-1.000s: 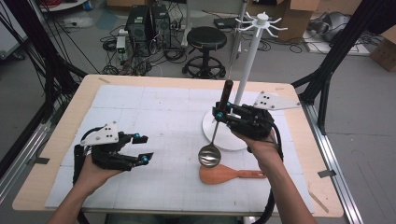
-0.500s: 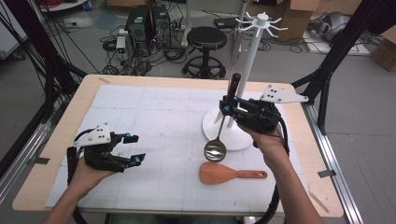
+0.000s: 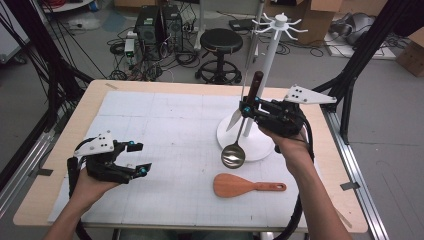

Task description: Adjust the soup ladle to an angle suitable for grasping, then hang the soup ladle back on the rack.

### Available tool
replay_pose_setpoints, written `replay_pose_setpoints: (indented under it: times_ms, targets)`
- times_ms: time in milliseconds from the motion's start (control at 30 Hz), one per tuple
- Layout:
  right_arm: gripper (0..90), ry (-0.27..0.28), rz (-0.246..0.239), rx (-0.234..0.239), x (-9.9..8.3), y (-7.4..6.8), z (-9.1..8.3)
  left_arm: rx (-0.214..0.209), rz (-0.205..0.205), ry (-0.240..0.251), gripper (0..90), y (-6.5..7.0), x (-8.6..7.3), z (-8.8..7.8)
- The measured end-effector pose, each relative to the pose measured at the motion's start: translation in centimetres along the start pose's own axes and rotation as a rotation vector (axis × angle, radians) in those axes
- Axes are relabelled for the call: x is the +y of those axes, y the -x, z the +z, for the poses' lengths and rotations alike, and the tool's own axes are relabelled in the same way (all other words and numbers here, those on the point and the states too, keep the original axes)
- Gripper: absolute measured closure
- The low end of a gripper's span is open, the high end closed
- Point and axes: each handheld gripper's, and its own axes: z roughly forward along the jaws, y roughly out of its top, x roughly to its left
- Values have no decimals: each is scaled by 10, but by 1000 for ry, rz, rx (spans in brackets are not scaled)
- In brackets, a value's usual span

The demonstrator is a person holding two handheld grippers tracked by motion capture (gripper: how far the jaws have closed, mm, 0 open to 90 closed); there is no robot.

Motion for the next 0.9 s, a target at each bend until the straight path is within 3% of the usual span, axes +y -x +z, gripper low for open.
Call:
replay_pose_setpoints:
  times_ms: [900]
  targets:
    - [729,-4,-22,-7,19,5,-3,3,-6,10,240,-2,-1,-2]
